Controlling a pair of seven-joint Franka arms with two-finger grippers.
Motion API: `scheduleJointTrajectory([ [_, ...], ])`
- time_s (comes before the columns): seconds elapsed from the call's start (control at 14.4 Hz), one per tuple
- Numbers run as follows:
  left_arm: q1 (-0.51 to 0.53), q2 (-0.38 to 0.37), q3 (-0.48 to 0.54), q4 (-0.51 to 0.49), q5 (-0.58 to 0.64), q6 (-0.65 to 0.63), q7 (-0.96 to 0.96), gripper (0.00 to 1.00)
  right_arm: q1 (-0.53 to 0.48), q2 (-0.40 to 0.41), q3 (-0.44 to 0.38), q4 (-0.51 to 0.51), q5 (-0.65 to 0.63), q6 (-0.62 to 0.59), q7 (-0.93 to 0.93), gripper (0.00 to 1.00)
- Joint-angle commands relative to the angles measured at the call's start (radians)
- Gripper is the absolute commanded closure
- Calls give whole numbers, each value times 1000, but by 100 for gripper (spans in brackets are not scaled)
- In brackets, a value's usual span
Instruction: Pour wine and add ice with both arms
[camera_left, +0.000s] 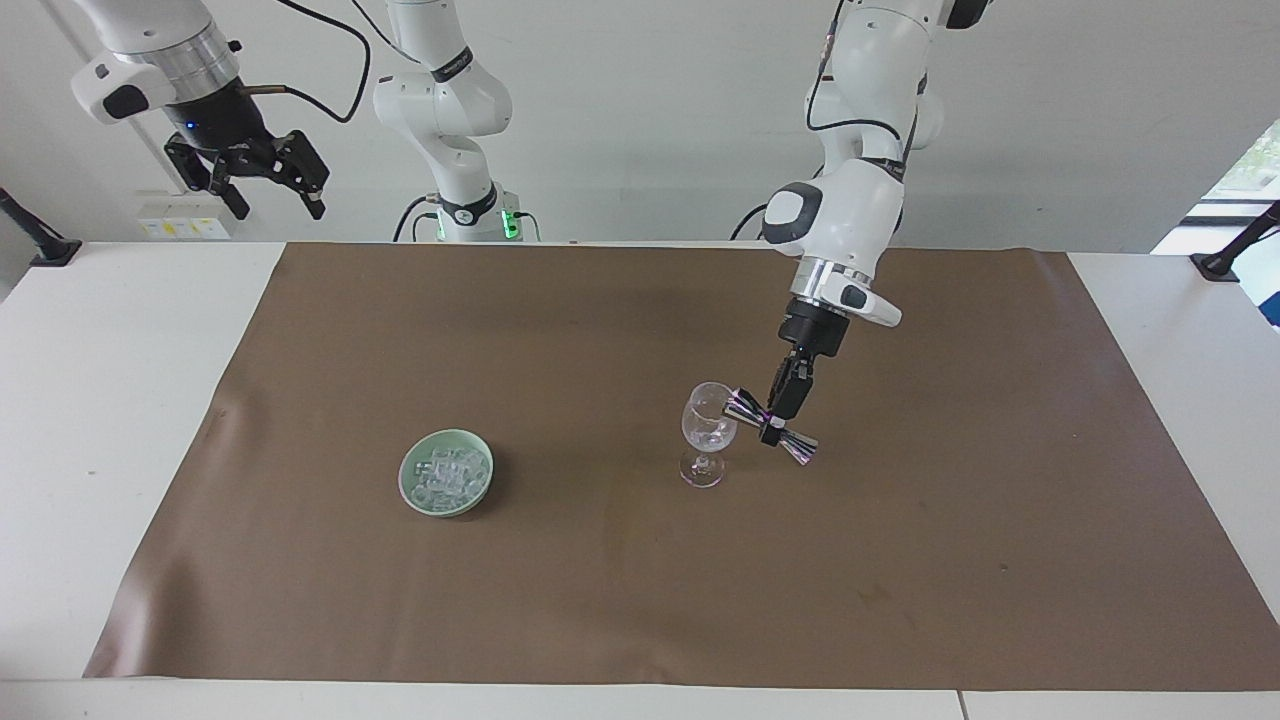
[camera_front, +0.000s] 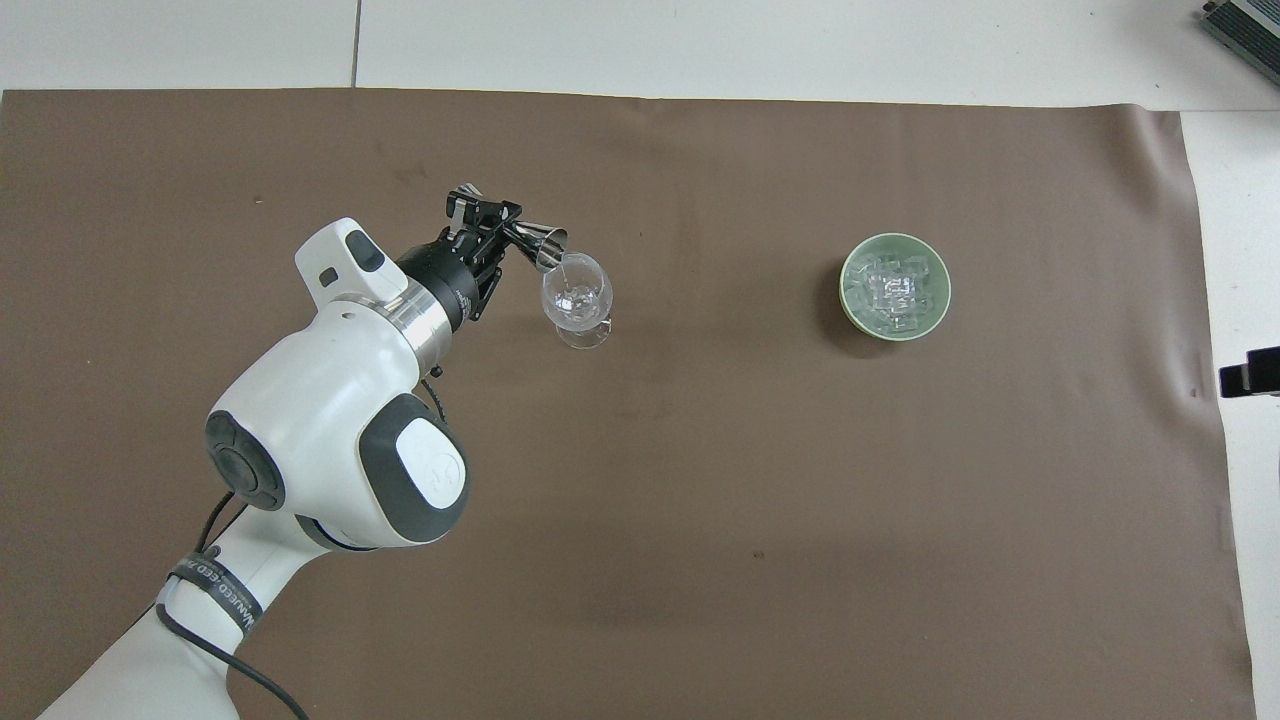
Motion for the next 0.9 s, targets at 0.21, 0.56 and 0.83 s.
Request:
scheduleJointTrajectory([
  [0.21, -33, -24, 18, -25, 15, 10, 30, 100, -6, -12, 4, -5, -2, -13, -10, 0],
  [0.56, -33, -31, 16, -33, 15, 10, 57, 100, -4, -12, 4, -5, -2, -3, -10, 0],
  [0.83, -33, -36, 18, -38, 15, 9, 76, 100, -6, -12, 4, -5, -2, -3, -12, 0],
])
